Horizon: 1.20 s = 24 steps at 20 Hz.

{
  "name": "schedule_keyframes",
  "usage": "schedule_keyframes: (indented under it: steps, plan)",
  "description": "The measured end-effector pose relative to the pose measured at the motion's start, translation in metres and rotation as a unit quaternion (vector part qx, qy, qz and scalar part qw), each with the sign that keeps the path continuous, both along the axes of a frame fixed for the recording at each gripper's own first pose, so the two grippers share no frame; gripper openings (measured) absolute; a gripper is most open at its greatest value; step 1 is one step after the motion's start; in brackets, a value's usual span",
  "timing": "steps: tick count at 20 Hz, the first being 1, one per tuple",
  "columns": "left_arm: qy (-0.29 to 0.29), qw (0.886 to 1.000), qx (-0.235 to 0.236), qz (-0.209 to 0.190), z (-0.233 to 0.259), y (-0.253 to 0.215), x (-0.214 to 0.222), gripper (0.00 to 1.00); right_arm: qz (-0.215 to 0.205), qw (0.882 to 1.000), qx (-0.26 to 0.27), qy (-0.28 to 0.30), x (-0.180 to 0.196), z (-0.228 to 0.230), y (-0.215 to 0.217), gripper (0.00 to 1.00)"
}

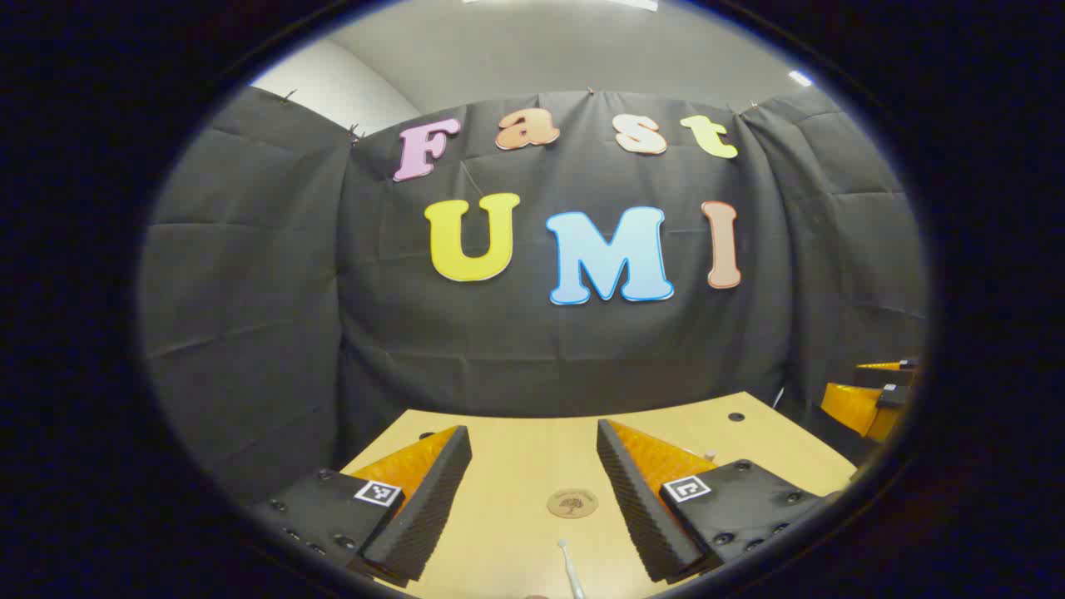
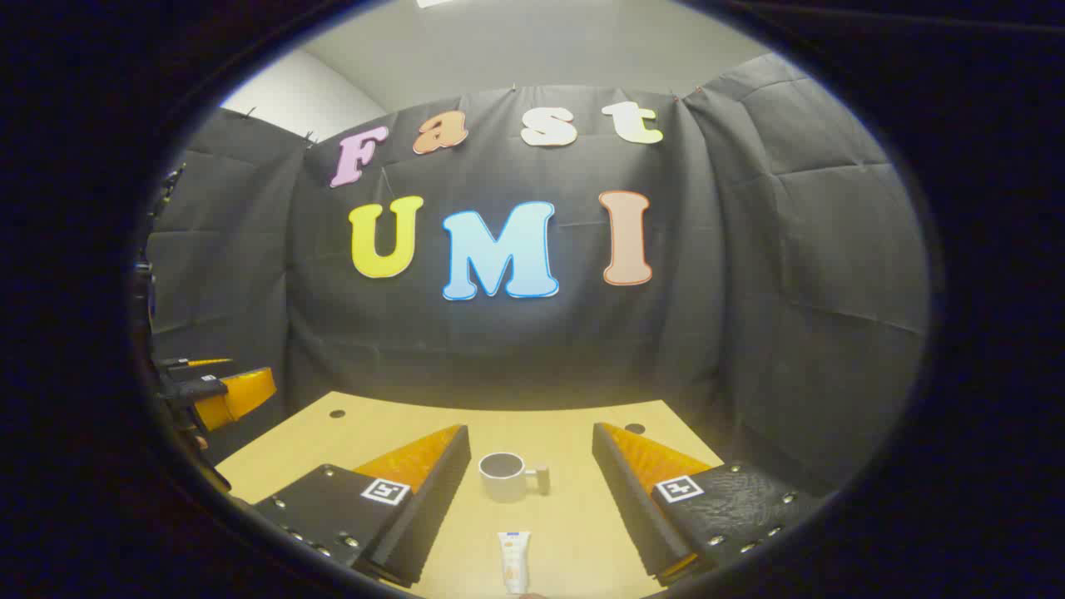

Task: Put the toothbrush and toothpaste on the desktop into the cup, then pick up the cup and place it on the coaster on the desktop.

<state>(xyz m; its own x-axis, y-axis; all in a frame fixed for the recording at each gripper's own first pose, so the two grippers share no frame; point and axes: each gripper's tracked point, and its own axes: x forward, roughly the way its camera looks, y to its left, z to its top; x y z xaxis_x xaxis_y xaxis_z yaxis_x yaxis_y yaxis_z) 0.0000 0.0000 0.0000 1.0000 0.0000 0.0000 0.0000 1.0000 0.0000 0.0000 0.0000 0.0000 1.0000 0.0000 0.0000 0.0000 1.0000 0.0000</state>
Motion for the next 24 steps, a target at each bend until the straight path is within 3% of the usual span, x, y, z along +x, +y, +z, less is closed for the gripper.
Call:
schedule_keyframes:
  steps: [14, 19, 24]
  plan:
    - [0.003, 1.0, -0.006, -0.009, -0.002, -0.025, 0.014, 0.98, 0.019, 1.0, -0.01, 0.009, 0.022, -0.005, -0.003, 0.91]
    - [0.057, 0.998, -0.011, -0.015, -0.04, -0.032, 0.023, 0.98, 0.027, 0.998, -0.008, 0.058, 0.03, -0.033, -0.002, 0.92]
    - [0.142, 0.99, -0.014, -0.013, -0.105, -0.03, 0.037, 0.99, 0.041, 0.988, -0.009, 0.149, 0.042, -0.084, 0.007, 0.92]
